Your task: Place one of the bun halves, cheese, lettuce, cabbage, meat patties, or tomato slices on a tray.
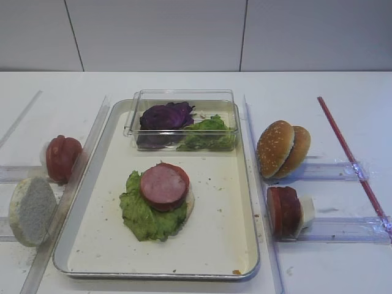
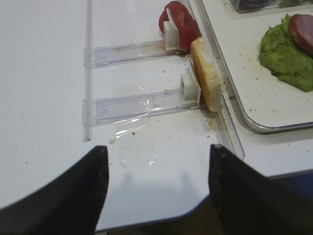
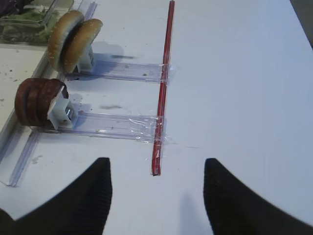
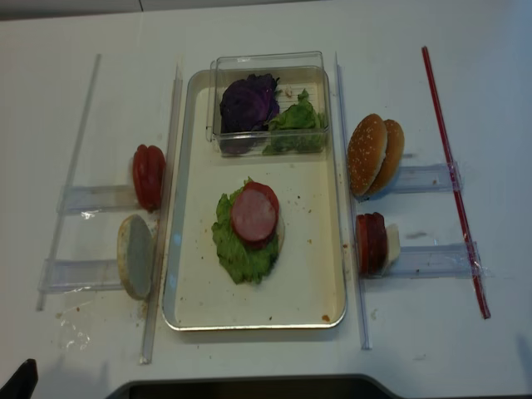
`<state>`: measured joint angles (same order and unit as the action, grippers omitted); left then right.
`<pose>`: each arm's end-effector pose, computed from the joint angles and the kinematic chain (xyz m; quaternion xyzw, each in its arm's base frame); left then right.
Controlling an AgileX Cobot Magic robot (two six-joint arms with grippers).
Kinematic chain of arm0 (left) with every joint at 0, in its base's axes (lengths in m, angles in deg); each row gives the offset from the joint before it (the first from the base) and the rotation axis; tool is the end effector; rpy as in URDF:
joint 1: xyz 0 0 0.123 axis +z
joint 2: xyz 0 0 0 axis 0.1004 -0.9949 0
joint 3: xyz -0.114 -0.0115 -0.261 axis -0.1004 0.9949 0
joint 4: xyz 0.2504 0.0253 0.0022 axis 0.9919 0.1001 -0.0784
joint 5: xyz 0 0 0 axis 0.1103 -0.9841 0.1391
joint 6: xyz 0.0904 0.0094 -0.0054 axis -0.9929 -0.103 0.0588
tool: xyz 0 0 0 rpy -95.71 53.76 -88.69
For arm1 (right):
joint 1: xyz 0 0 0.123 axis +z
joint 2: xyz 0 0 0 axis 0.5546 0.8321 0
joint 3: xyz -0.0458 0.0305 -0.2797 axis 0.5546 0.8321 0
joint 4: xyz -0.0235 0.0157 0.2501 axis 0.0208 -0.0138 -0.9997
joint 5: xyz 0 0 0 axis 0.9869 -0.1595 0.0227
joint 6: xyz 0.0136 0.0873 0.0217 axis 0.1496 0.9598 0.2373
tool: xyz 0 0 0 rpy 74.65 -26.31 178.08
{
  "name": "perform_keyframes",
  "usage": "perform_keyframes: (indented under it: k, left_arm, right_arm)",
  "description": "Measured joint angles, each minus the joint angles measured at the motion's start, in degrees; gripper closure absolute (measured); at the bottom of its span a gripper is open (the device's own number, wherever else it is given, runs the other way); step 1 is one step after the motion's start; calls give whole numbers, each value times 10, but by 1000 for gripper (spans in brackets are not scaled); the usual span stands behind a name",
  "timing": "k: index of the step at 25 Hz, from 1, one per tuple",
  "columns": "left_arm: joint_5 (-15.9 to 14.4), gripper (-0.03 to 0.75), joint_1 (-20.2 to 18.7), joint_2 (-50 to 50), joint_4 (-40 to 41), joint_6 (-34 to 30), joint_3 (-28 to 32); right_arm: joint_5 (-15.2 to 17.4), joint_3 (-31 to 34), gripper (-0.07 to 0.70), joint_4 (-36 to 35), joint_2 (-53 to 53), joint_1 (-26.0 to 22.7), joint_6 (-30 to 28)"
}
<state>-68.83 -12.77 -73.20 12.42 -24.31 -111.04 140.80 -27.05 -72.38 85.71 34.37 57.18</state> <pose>-0.0097 0.0078 0.2622 0.0212 0.8835 -0.0058 0.4679 -0.0078 0.0098 0.2629 -0.0424 0.8735 0.0444 0.4829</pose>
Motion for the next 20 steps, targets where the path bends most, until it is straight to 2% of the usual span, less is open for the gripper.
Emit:
perform_keyframes:
  k: [20]
  left_arm:
    - [0, 308, 0, 0, 0, 0, 0]
  right_arm:
    - [0, 0, 195, 0, 0, 0, 0]
